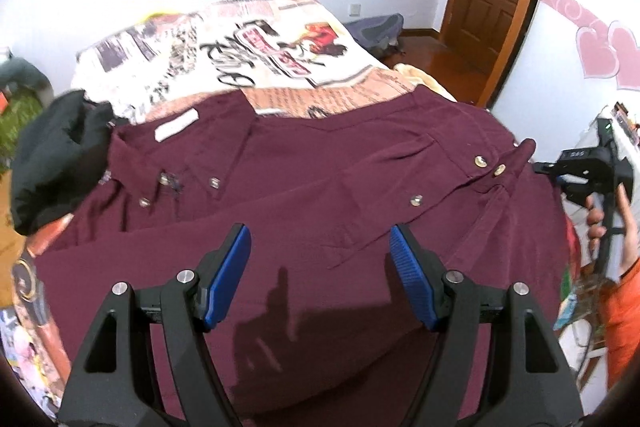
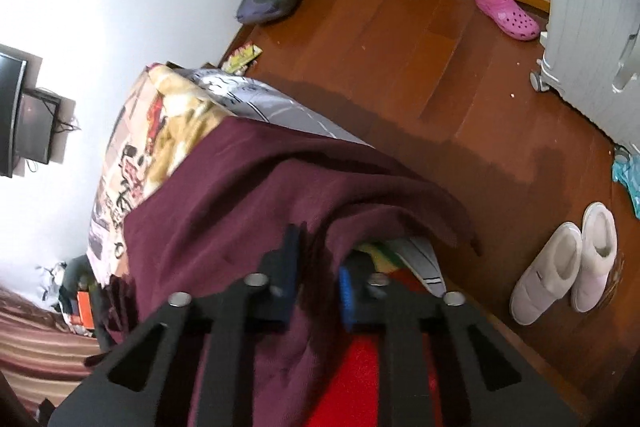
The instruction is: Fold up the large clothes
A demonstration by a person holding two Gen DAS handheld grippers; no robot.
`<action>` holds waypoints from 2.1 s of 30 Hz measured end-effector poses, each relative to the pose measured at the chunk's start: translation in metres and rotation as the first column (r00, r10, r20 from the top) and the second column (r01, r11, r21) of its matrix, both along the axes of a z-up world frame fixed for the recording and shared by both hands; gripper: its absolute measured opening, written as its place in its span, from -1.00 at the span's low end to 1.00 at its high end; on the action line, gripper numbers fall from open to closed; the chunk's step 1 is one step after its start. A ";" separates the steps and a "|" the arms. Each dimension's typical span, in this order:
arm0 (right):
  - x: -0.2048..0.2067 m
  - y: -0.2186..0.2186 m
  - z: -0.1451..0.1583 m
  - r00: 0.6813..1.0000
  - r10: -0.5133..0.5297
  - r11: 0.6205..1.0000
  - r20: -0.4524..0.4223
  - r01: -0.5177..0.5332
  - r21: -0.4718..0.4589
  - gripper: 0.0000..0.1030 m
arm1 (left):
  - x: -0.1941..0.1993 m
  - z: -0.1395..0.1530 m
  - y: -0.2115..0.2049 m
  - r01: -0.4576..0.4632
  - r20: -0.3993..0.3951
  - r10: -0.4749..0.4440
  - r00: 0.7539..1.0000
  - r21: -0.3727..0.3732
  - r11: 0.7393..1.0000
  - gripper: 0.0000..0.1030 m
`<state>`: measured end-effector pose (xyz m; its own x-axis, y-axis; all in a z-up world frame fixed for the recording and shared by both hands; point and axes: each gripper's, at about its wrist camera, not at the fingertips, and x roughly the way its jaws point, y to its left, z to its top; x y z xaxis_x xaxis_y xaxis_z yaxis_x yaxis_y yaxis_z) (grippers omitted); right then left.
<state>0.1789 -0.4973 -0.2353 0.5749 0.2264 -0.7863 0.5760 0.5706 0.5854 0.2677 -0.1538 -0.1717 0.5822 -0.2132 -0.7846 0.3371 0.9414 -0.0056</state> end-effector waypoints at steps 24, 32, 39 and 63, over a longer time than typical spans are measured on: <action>-0.014 0.217 0.146 0.770 0.596 0.782 0.227 -0.493 -0.380 -0.83 | -0.044 0.047 0.037 -0.010 0.175 0.008 0.984 0.007 1.000 0.38; -0.012 0.242 0.103 0.744 0.667 0.686 0.015 -0.607 -0.402 -0.78 | -0.052 0.035 0.054 -0.016 0.151 0.014 0.988 0.013 1.000 0.39; -0.032 0.233 0.147 0.729 0.679 0.675 0.087 -0.573 -0.465 0.25 | -0.047 0.021 0.058 -0.030 0.111 0.029 0.993 0.002 1.000 0.39; 0.023 0.054 0.010 0.993 0.104 0.993 0.052 -0.107 0.057 0.39 | -0.005 -0.016 0.040 -0.050 0.002 0.050 0.999 0.003 0.999 0.39</action>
